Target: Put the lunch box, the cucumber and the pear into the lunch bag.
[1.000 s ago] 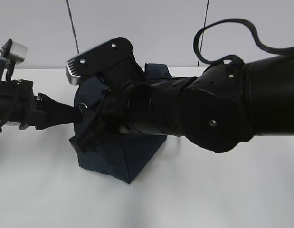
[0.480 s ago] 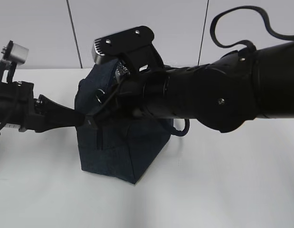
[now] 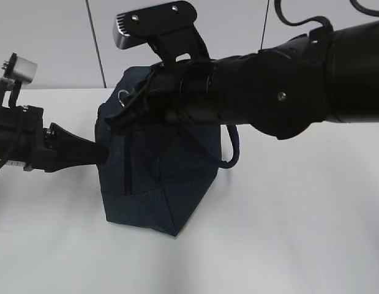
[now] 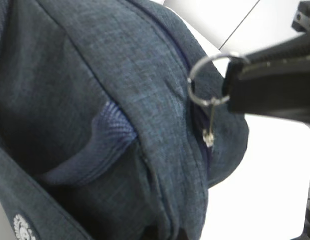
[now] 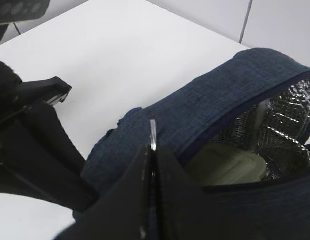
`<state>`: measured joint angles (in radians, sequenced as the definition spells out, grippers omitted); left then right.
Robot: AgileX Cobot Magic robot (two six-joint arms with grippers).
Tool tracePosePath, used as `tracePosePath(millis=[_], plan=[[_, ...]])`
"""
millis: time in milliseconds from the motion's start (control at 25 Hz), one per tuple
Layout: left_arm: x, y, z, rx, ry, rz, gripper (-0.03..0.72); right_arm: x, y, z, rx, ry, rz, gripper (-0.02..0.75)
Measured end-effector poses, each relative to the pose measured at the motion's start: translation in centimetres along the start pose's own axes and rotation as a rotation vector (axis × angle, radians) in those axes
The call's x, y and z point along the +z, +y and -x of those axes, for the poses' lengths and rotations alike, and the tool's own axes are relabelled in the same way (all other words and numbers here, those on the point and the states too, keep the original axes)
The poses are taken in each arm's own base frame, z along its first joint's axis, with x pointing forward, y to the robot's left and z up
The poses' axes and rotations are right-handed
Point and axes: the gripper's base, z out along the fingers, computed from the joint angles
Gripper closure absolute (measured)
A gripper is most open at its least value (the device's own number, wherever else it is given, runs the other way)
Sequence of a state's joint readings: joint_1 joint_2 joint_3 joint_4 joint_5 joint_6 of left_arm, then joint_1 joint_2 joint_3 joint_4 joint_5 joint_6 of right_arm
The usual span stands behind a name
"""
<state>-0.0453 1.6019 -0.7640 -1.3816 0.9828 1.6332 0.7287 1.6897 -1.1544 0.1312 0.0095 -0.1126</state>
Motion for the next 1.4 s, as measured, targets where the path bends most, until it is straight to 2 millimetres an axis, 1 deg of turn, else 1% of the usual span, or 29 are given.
tracePosePath(millis=[120, 240, 360, 520, 680, 840, 1000, 1120, 1280, 1400], plan=[[0.0, 0.0, -0.1, 0.010, 0.014, -0.001, 0.685, 0.0, -0.9, 0.5, 0.008, -0.015, -0.020, 0.738], [0.0, 0.0, -0.2, 0.016, 0.023, -0.001, 0.685, -0.2, -2.4, 1.3, 0.022, -0.039, -0.055, 0.738], [0.0, -0.1, -0.2, 0.014, 0.021, -0.008, 0.685, -0.3, -3.8, 1.7, 0.036, -0.050, -0.088, 0.738], [0.0, -0.2, -0.2, 0.013, 0.019, -0.020, 0.685, -0.4, -5.8, 1.5, 0.058, -0.045, -0.134, 0.738], [0.0, -0.3, -0.2, 0.013, 0.018, -0.028, 0.685, 0.2, -7.8, 0.9, 0.077, -0.047, -0.179, 0.738], [0.0, -0.3, -0.4, 0.023, 0.040, -0.038, 0.685, 1.6, -10.0, 1.0, 0.094, -0.050, -0.221, 0.738], [0.0, -0.5, -0.5, 0.027, 0.058, -0.060, 0.685, 3.1, -12.0, 1.5, 0.108, -0.063, -0.254, 0.738], [0.0, -0.5, -0.5, 0.028, 0.059, -0.060, 0.685, 5.0, -13.3, 1.4, 0.119, -0.035, -0.264, 0.738], [0.0, -0.5, -0.5, 0.029, 0.057, -0.058, 0.685, 7.3, -15.2, 0.7, 0.138, 0.013, -0.279, 0.738], [0.0, -0.5, -0.4, 0.026, 0.051, -0.057, 0.685, 8.7, -17.0, -0.6, 0.182, 0.062, -0.296, 0.738]])
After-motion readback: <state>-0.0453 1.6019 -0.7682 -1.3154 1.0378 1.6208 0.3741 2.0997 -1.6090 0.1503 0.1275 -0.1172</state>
